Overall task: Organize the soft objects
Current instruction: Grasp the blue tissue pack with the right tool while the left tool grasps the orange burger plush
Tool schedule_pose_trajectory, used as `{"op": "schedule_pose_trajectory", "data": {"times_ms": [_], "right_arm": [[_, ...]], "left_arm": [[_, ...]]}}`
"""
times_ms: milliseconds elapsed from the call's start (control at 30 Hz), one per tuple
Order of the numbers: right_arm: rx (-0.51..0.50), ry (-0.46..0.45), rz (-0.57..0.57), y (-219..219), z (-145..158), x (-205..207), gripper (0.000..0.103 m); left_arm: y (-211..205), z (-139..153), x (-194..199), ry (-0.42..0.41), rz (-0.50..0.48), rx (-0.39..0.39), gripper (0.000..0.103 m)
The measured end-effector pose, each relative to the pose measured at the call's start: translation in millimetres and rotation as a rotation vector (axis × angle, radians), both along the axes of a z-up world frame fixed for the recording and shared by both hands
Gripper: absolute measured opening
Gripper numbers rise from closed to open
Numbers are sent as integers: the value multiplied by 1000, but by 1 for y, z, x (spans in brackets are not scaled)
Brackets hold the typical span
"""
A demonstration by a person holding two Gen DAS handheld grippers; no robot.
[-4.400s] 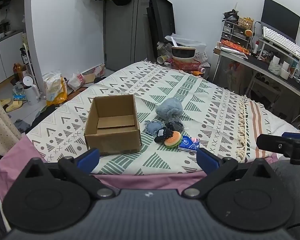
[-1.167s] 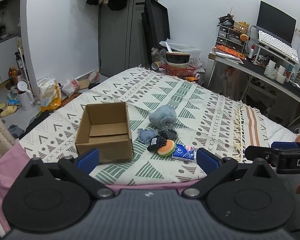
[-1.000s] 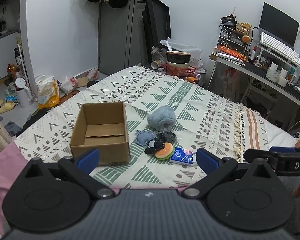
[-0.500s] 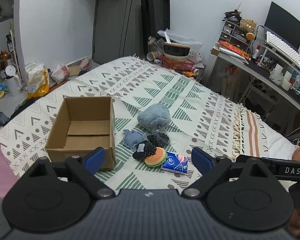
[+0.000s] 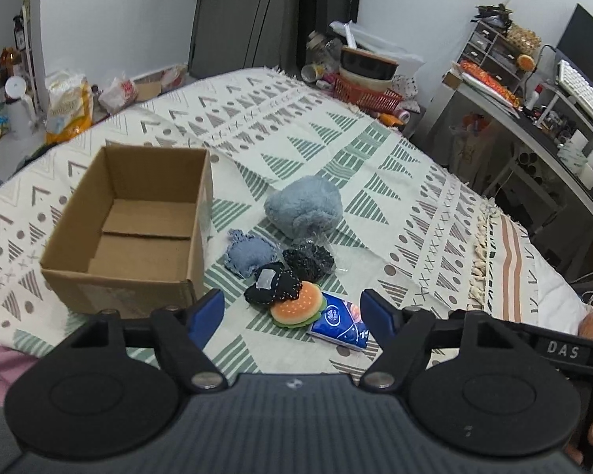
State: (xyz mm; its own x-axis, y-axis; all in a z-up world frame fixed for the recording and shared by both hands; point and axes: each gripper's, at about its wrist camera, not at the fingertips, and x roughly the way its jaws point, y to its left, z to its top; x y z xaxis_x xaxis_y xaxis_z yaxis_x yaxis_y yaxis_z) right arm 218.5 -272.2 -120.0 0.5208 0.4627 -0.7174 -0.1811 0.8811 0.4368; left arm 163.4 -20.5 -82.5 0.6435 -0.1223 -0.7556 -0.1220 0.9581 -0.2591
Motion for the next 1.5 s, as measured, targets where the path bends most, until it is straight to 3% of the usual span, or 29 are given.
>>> {"op": "schedule_pose_trajectory", "data": {"times_ms": [367, 533, 867, 1433, 1500], "right_arm": [[176, 171, -57, -11, -55, 32, 70], [232, 211, -61, -12, -70, 41, 65], [196, 290, -106, -11, -100, 59, 64], [242, 358, -74, -3, -131, 82, 64], [250, 364, -68, -1, -134, 85, 64]], "left_arm": [[0, -41, 36, 88, 94, -92, 75], [-9, -59, 53, 118, 81, -99, 75], [-10, -106, 79, 190, 141, -184, 75], [-3, -148, 96, 192, 259, -276, 75], [-2, -150, 97, 193, 267, -281, 65]]}}
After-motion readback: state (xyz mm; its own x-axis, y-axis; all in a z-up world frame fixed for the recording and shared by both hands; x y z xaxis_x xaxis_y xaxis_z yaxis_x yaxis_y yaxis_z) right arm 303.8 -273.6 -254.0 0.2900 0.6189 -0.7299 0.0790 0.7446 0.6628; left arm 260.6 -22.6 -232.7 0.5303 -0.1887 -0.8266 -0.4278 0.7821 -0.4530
